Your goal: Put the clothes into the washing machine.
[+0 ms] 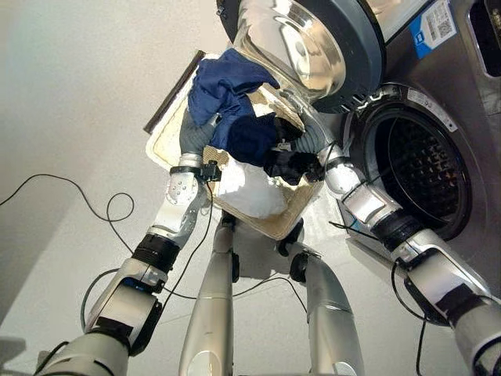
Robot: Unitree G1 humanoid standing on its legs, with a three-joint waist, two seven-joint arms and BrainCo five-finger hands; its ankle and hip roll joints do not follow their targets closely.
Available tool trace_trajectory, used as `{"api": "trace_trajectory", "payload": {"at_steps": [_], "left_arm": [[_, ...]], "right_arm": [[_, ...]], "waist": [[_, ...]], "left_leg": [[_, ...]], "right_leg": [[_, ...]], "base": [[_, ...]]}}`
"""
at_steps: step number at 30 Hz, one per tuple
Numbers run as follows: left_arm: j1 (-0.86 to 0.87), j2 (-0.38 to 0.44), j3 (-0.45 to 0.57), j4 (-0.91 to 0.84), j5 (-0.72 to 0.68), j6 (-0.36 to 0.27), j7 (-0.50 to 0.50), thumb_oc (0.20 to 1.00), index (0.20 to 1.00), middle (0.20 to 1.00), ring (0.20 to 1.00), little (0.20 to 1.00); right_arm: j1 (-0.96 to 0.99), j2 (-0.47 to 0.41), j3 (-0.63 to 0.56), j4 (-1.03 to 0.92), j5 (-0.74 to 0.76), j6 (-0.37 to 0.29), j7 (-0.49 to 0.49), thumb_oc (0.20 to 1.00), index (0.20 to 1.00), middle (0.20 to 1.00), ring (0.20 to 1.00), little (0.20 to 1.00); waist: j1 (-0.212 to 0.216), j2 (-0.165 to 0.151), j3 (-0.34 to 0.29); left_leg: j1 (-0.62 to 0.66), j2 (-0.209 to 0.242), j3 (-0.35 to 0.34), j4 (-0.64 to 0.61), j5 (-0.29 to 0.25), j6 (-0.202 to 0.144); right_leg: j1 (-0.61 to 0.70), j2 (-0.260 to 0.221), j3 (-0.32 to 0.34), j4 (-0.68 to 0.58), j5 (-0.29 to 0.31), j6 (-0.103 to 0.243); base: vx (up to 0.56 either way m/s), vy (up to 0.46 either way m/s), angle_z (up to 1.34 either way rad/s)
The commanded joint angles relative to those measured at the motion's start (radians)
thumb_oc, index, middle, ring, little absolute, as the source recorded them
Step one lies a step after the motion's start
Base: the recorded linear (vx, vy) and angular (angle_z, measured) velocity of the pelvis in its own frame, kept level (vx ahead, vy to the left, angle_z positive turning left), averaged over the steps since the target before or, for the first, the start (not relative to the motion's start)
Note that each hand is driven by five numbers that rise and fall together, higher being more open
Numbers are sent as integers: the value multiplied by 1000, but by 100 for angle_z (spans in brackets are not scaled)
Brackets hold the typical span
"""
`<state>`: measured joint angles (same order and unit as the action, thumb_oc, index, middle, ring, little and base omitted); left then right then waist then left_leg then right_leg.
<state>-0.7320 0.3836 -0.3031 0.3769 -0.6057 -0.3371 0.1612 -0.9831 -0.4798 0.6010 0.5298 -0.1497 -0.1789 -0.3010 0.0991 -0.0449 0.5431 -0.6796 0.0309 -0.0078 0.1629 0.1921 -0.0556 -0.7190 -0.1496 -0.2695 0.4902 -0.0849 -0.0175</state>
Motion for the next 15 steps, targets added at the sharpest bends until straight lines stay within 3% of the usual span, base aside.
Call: {"api": "trace_trajectory", "payload": {"at_steps": [1, 10, 15], "left_arm": [[-50, -61, -15, -47, -73, -16, -96, 200, 200, 200, 200, 200], [-58, -104, -52, -43, -164, 42, -207, 200, 200, 200, 200, 200], [-81, -145, -90, -34, -243, 65, -270, 200, 200, 200, 200, 200]], "right_arm": [[-11, -4, 2, -46, 78, 9, 60, 1000, 1000, 1000, 1000, 1000], [-63, 54, 35, -12, 66, 48, 73, 1000, 1000, 1000, 1000, 1000], [-109, 95, 78, 46, 86, 108, 84, 1000, 1000, 1000, 1000, 1000]], "waist": [[-9, 68, -23], [-6, 94, -23], [-9, 106, -23]], "left_leg": [[41, -106, 9, 44, -134, 32], [63, -120, 4, 41, -133, 37], [78, -128, 9, 40, -129, 39]], "right_leg": [[37, 22, -2, -114, 87, 112], [56, 21, 6, -127, 95, 112], [74, 21, 15, -142, 102, 111]], "base": [[-10, -6, 4], [0, 0, 0], [-6, 13, 0]]}}
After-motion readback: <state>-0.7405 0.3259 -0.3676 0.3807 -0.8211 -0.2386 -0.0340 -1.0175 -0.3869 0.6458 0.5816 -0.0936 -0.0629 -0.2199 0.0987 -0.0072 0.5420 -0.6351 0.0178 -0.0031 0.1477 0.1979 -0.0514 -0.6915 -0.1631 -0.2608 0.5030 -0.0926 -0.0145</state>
